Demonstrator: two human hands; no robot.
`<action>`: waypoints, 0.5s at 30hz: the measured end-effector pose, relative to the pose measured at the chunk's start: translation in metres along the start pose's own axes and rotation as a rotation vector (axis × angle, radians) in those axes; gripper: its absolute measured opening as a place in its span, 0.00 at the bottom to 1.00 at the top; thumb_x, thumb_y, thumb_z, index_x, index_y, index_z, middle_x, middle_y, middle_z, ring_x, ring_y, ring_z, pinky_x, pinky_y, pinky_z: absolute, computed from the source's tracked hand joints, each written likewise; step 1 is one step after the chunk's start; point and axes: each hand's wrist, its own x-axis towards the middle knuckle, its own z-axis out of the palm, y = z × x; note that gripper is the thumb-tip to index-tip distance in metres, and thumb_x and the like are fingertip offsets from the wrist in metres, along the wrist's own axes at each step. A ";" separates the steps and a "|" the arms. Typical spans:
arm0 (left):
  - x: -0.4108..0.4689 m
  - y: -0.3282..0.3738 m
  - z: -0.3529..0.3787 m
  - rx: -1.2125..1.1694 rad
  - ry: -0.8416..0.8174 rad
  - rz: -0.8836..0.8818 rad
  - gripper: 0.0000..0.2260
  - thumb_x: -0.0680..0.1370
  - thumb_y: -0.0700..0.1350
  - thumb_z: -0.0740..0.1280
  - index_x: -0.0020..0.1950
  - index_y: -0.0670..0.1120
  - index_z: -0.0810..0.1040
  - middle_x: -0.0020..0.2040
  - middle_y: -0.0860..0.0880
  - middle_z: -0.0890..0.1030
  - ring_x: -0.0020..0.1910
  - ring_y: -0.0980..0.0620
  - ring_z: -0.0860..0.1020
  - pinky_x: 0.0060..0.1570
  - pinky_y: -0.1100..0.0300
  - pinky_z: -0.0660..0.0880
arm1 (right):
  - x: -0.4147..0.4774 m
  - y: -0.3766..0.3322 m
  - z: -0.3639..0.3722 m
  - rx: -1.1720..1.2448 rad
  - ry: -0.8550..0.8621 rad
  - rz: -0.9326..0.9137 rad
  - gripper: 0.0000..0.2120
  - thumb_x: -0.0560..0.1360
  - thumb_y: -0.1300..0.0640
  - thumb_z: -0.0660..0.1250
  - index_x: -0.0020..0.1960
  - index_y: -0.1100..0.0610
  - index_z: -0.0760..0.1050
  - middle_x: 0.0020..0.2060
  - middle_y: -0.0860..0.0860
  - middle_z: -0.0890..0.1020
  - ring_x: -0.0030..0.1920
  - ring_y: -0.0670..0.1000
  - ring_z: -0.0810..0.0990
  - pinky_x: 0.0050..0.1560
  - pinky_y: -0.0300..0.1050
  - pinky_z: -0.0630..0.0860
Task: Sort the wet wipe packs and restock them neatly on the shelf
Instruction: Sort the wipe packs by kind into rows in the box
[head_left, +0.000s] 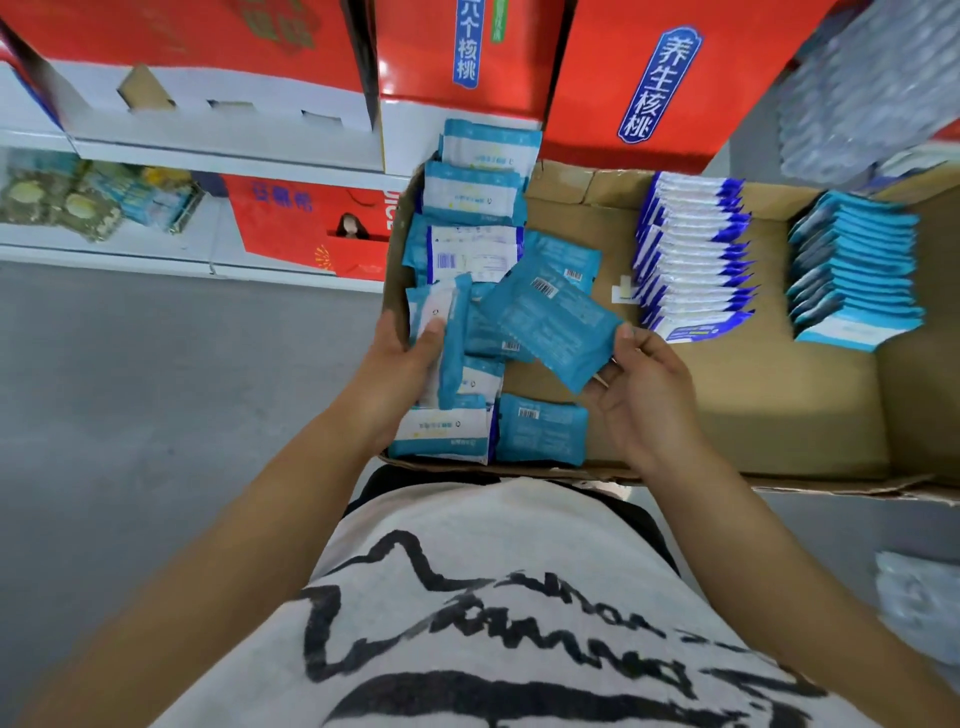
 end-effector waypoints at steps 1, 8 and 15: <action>-0.001 0.003 0.000 -0.008 0.019 -0.022 0.21 0.83 0.58 0.65 0.72 0.48 0.74 0.63 0.47 0.84 0.56 0.48 0.85 0.57 0.46 0.82 | -0.003 -0.003 0.001 0.033 -0.004 -0.002 0.09 0.84 0.60 0.58 0.45 0.57 0.70 0.50 0.55 0.86 0.52 0.56 0.85 0.48 0.57 0.83; -0.014 0.013 0.005 -0.283 0.054 -0.029 0.14 0.81 0.46 0.71 0.66 0.45 0.79 0.59 0.47 0.86 0.59 0.45 0.84 0.61 0.42 0.80 | -0.013 -0.018 0.009 0.149 -0.035 -0.047 0.04 0.84 0.61 0.59 0.53 0.58 0.73 0.51 0.55 0.85 0.52 0.55 0.84 0.51 0.54 0.83; -0.023 0.032 0.022 -0.549 -0.092 0.017 0.26 0.79 0.56 0.66 0.76 0.51 0.71 0.68 0.48 0.81 0.67 0.47 0.80 0.60 0.41 0.80 | -0.023 -0.006 0.023 -0.034 -0.130 -0.085 0.12 0.83 0.64 0.59 0.63 0.56 0.76 0.56 0.52 0.85 0.57 0.53 0.84 0.55 0.53 0.82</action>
